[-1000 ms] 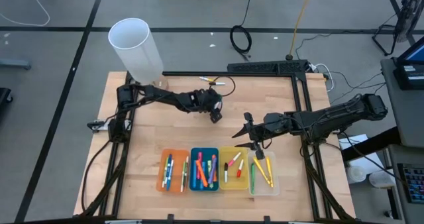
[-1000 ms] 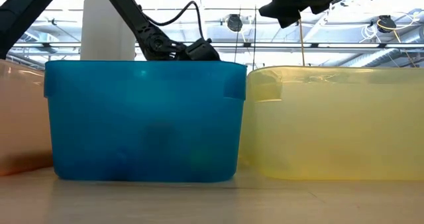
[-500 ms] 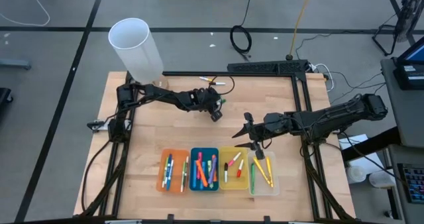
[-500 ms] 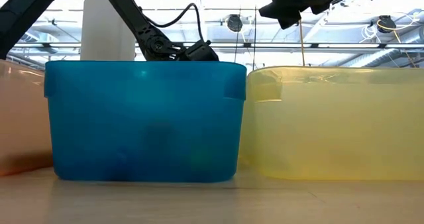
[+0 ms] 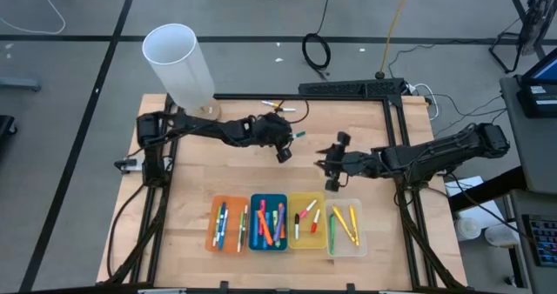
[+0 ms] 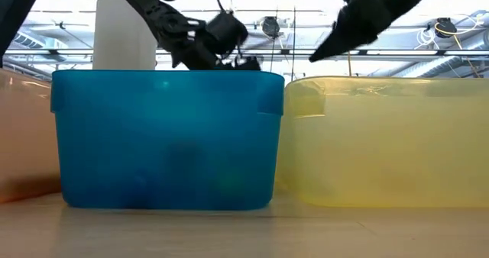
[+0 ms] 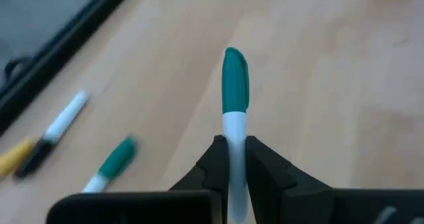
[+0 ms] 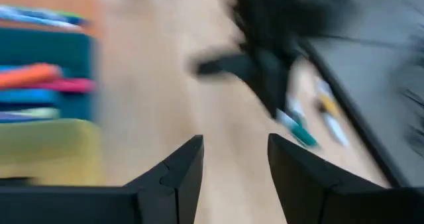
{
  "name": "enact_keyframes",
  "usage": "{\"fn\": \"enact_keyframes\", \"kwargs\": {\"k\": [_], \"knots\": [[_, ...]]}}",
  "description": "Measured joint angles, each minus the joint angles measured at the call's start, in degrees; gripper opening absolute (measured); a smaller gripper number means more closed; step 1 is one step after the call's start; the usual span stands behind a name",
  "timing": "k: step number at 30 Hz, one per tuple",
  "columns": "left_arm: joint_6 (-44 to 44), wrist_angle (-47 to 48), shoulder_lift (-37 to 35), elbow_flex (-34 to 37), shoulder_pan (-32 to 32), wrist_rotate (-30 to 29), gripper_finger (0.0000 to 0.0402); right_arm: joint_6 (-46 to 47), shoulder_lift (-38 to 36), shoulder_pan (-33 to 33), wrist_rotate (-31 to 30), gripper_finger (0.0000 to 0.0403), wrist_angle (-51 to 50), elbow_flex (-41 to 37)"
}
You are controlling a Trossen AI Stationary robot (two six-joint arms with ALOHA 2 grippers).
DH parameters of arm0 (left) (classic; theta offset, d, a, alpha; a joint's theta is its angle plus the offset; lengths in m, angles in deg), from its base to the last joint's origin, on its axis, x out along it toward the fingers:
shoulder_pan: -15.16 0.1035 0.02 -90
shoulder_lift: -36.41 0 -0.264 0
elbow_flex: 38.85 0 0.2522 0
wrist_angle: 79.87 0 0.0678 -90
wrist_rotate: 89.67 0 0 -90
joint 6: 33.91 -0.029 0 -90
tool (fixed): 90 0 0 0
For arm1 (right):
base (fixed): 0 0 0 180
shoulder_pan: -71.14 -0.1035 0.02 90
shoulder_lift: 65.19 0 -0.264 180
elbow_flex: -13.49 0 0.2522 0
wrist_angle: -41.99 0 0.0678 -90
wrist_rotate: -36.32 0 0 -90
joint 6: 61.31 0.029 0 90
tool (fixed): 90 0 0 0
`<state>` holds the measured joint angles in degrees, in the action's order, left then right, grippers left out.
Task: Pick & Place Markers
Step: Put the bottom green highlighter pen into the yellow bin
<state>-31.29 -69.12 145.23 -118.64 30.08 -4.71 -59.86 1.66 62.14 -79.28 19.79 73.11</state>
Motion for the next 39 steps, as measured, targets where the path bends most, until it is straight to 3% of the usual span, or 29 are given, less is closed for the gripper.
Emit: {"fn": "enact_keyframes", "kwargs": {"k": [4,11,14,17,19,22,26,32,39], "knots": [[-2.3,-13.6,-3.1,4.9,-0.4,6.9,0.0033,5.0,0.0,0.6,-7.8,0.0155,-6.5,0.0],[0.6,-51.7,-5.5,19.5,3.2,28.8,0.0033,10.2,0.0,4.0,-9.1,0.0155,-11.9,0.0],[4.2,-64.8,-5.6,24.0,4.3,35.5,0.0033,8.2,0.0,5.8,-9.1,0.0155,-8.3,-0.1],[7.1,-71.7,-5.6,26.5,4.1,39.4,0.0033,2.5,0.0,7.0,-8.7,0.0155,6.9,-3.3],[8.1,-74.3,-5.6,26.9,3.4,40.6,0.0033,-3.1,0.0,7.4,-6.1,0.0155,21.2,-7.4],[8.0,-74.2,-5.6,26.9,2.4,40.9,0.0033,-11.1,0.0,7.9,3.2,0.0155,43.4,-14.5],[7.9,-74.3,-5.6,26.8,1.8,40.9,0.0033,-12.3,0.0,8.1,9.4,0.0156,62.5,-22.1],[8.1,-73.8,-5.6,26.0,1.9,40.7,0.0033,-8.7,2.4,8.2,12.7,0.0208,65.2,-21.4],[7.6,-71.7,-5.6,25.6,1.8,40.6,0.0033,-6.6,12.6,8.2,14.5,0.0298,66.4,-13.3]]}}
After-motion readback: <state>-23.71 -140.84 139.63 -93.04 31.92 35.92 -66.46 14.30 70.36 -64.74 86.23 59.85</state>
